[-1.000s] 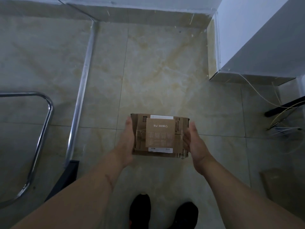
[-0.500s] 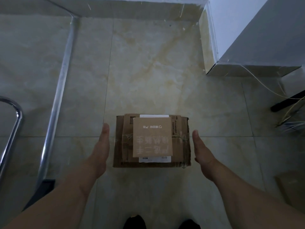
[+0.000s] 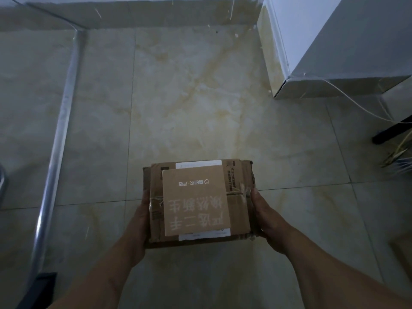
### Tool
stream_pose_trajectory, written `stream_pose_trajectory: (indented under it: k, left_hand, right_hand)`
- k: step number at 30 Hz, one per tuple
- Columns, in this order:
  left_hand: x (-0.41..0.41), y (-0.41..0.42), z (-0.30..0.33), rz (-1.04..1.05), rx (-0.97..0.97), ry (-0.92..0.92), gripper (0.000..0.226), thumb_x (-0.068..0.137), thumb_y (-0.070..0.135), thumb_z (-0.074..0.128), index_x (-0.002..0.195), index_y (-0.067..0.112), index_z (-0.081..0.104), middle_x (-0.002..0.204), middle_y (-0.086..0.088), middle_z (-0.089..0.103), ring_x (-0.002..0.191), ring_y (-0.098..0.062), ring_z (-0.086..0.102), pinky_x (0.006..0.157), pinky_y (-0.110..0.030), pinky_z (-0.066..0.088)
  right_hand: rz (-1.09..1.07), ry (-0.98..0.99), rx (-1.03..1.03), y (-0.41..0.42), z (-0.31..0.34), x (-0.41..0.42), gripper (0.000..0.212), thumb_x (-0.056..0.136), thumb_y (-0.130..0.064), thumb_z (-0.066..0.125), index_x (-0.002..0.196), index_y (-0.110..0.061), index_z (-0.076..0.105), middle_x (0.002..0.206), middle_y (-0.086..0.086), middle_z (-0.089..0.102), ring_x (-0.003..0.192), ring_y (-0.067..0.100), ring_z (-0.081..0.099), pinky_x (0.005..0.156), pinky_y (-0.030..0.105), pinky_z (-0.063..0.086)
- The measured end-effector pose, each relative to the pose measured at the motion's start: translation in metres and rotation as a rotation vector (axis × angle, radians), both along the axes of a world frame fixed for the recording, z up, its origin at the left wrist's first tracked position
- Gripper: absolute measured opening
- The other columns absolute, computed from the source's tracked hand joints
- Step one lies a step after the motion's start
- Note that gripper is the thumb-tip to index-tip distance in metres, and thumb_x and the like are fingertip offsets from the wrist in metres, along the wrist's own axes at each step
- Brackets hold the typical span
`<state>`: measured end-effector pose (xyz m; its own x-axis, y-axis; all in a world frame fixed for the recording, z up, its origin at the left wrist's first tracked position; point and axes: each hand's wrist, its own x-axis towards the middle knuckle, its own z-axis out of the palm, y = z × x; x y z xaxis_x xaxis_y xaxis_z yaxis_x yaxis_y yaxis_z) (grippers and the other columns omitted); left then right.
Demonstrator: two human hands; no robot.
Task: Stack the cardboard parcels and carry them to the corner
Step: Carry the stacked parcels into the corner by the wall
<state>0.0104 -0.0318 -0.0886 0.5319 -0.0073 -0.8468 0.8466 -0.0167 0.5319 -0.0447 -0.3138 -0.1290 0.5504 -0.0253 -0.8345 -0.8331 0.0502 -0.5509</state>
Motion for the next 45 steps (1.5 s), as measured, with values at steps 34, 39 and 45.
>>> stream_pose_trajectory:
  k: [34, 39, 45]
  left_hand:
    - [0.184, -0.057, 0.250, -0.105, 0.007, -0.073, 0.077, 0.085, 0.076, 0.026, 0.103, 0.020, 0.077, 0.086, -0.009, 0.081, 0.073, -0.024, 0.078, 0.071, -0.038, 0.058]
    - [0.226, -0.073, 0.263, -0.090, -0.008, -0.072, 0.078, 0.081, 0.078, 0.025, 0.103, 0.023, 0.077, 0.091, -0.011, 0.081, 0.076, -0.025, 0.078, 0.066, -0.035, 0.059]
    - [0.286, -0.096, 0.273, -0.092, -0.006, -0.119, 0.078, 0.080, 0.079, 0.027, 0.103, 0.023, 0.076, 0.090, -0.010, 0.081, 0.077, -0.024, 0.078, 0.070, -0.037, 0.059]
  right_hand:
    - [-0.059, -0.087, 0.074, -0.056, 0.240, 0.176, 0.085, 0.082, -0.079, 0.029, 0.148, -0.032, 0.055, 0.129, 0.005, 0.076, 0.098, 0.020, 0.077, 0.053, 0.022, 0.058]
    - [-0.022, -0.076, 0.072, -0.077, 0.254, 0.225, 0.076, 0.091, -0.079, 0.022, 0.146, -0.038, 0.054, 0.126, 0.001, 0.077, 0.091, 0.015, 0.079, 0.054, 0.027, 0.057]
    - [-0.002, -0.066, 0.069, -0.101, 0.272, 0.290, 0.072, 0.096, -0.075, 0.014, 0.147, -0.041, 0.053, 0.126, -0.007, 0.077, 0.094, 0.006, 0.079, 0.060, 0.026, 0.060]
